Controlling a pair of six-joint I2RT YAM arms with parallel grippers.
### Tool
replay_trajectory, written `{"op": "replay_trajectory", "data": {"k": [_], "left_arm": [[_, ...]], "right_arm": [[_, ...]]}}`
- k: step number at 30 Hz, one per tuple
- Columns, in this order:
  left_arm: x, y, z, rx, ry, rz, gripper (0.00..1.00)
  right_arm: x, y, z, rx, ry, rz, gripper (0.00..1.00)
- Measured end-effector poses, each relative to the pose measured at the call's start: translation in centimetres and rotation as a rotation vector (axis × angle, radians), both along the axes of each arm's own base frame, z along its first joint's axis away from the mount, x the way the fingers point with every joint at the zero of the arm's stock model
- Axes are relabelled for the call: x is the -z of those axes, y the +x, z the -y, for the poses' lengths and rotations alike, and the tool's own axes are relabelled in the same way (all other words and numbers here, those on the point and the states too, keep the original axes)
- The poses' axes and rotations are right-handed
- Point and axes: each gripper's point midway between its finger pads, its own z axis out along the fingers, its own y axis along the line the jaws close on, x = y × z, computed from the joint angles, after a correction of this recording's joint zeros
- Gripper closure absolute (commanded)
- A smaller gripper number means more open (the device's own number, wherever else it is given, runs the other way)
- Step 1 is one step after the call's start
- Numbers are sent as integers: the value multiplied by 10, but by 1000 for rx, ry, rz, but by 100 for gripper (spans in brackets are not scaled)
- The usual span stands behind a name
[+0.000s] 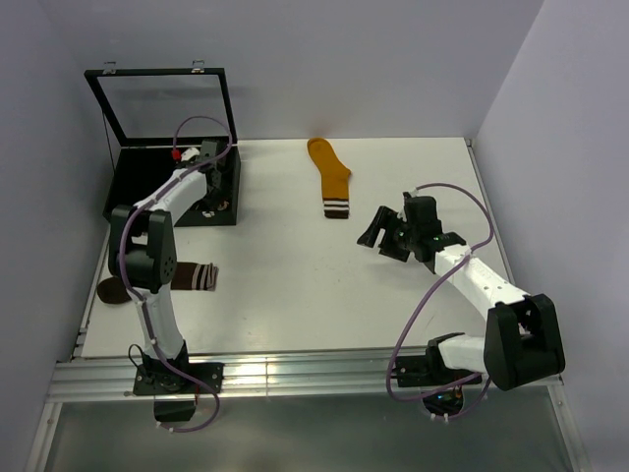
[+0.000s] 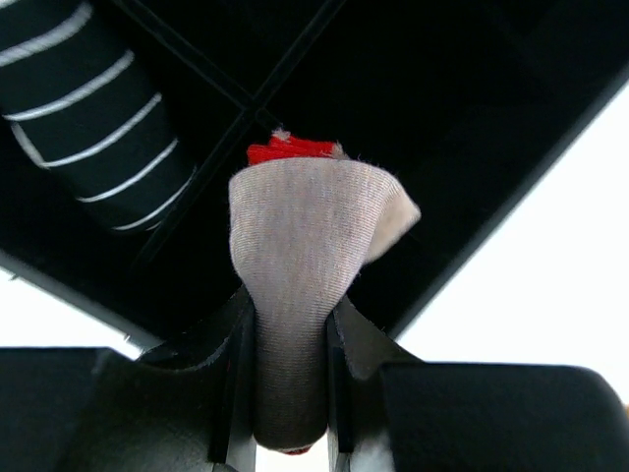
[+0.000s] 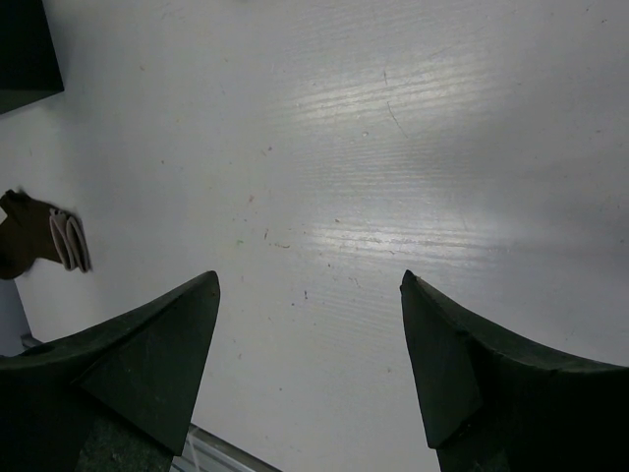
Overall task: Roll the socks
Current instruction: Place the sock in the storage box.
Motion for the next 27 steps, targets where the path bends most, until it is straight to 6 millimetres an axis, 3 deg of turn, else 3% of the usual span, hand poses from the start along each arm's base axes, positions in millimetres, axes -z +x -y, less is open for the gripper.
{"op": "replay_trajectory", "data": {"k": [5, 17, 23, 27], "left_arm": [[18, 7, 1, -2, -12, -27, 100], [24, 10, 0, -20, -89, -51, 99], [23, 9, -1, -28, -106, -46, 89], [23, 9, -1, -34, -110, -47, 77]], "right_arm": [[3, -1, 1, 3, -1, -6, 19], [4, -3, 1, -2, 4, -12, 19], [5, -2, 0, -6, 10, -15, 19], [7, -3, -1, -11, 16, -24, 19]]}}
